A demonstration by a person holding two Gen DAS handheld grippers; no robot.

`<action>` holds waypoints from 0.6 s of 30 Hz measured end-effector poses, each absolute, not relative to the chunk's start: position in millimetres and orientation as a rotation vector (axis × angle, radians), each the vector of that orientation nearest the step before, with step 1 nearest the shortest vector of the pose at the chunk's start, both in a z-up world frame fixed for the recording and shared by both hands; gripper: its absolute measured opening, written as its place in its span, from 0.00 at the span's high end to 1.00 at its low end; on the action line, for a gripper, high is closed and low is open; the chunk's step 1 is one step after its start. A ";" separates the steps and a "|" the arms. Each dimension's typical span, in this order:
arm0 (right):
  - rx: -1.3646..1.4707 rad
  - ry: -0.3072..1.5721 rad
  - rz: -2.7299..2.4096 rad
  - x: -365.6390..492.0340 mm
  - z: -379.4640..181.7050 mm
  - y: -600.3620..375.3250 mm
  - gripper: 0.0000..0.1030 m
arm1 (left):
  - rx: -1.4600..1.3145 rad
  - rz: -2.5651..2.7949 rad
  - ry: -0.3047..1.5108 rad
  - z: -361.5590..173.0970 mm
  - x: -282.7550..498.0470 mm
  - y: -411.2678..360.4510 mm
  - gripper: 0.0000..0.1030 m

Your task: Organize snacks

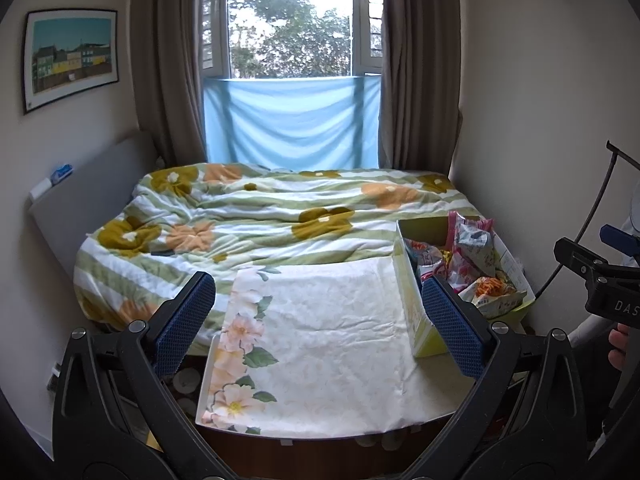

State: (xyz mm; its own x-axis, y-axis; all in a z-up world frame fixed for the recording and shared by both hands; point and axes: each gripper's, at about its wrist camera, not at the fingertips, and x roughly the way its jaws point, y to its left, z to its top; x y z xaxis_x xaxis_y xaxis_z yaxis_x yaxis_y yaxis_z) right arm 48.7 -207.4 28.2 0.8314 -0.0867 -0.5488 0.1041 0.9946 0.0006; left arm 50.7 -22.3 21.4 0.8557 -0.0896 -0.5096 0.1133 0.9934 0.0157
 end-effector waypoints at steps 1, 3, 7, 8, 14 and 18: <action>0.034 0.580 -0.100 48.7 28.1 -208.0 0.00 | 0.045 -0.107 0.533 21.1 50.9 -22.3 0.00; 0.039 0.579 -0.099 48.3 27.1 -209.1 0.00 | 0.043 -0.107 0.534 20.9 50.1 -22.2 0.00; 0.041 0.578 -0.098 47.6 26.3 -209.7 0.00 | 0.044 -0.108 0.536 20.3 50.5 -22.6 0.00; 0.041 0.580 -0.099 47.7 26.1 -209.9 0.00 | 0.044 -0.108 0.537 19.9 50.4 -23.3 0.00; 0.039 0.581 -0.098 46.2 26.0 -210.4 0.00 | 0.044 -0.104 0.542 19.1 48.1 -29.2 0.00; 0.043 0.583 -0.096 45.7 25.3 -210.7 0.00 | 0.052 -0.101 0.545 18.0 48.4 -31.1 0.00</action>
State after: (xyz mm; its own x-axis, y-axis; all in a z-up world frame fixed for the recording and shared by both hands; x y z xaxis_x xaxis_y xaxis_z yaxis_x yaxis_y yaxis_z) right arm 45.7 -210.7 25.3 0.8306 -0.0784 -0.5513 0.1025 0.9946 0.0130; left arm 48.4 -31.1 18.0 0.8502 -0.0817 -0.5201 0.1095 0.9937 0.0228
